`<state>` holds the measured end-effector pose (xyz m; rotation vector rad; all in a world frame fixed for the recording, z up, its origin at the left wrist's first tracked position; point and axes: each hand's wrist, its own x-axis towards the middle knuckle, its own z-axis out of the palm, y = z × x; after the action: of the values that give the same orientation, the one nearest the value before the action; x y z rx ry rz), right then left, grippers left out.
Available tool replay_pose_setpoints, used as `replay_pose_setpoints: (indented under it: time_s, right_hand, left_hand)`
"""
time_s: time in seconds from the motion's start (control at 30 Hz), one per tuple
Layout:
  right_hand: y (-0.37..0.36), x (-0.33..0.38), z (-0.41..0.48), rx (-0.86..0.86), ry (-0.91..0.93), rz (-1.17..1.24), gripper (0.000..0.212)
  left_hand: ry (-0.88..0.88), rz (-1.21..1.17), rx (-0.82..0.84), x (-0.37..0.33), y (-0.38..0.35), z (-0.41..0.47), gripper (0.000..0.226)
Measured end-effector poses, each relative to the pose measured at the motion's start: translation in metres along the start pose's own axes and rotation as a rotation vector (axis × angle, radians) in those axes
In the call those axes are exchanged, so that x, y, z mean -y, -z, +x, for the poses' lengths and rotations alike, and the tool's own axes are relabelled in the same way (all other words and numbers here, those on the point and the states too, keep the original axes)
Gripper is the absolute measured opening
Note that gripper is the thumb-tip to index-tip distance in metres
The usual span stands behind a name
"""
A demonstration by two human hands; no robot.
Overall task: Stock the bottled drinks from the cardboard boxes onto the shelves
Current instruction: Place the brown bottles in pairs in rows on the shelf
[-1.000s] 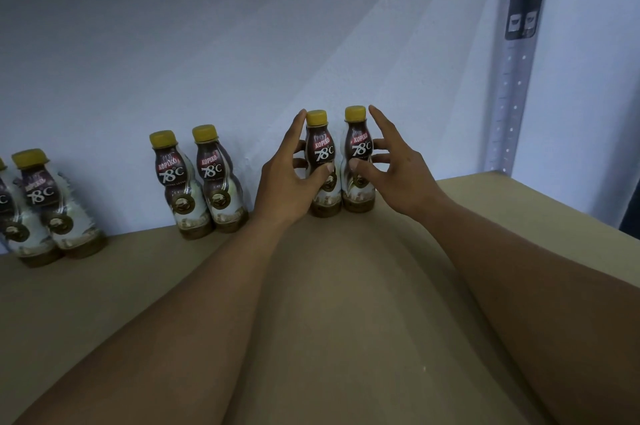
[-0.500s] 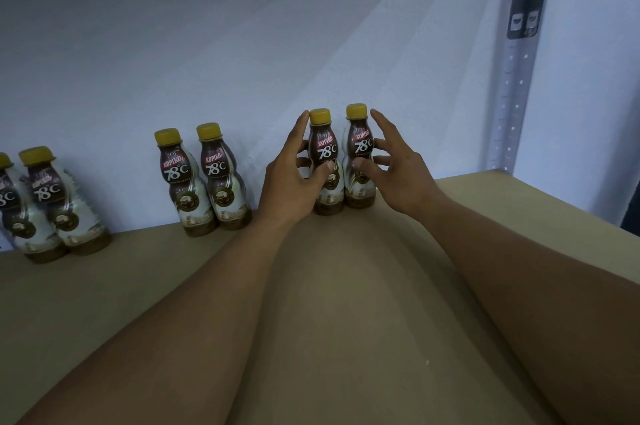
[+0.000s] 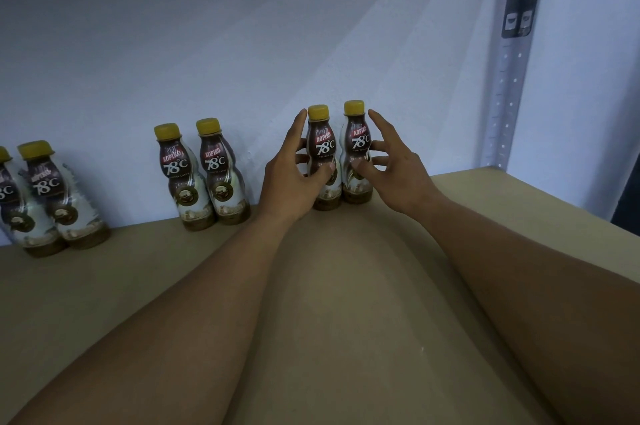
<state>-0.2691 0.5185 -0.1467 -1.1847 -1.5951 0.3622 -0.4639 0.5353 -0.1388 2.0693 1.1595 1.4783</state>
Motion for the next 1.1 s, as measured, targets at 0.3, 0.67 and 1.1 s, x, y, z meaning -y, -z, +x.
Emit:
replay_pose_setpoints:
  time_s: [0.3, 0.67, 1.1]
  right_hand:
    - [-0.0008, -0.0016, -0.0002, 0.023, 0.011, -0.02, 0.081]
    - [-0.001, -0.0029, -0.0012, 0.023, 0.007, 0.002, 0.08]
    - [0.0002, -0.001, -0.002, 0.011, 0.018, -0.01, 0.08]
  left_hand:
    - [-0.018, -0.007, 0.001, 0.0005, -0.0003, -0.0012, 0.09]
    - [-0.021, -0.011, 0.008, 0.0036, -0.0009, -0.0002, 0.089]
    - [-0.017, -0.008, 0.006, 0.0044, -0.0006, -0.0009, 0.088]
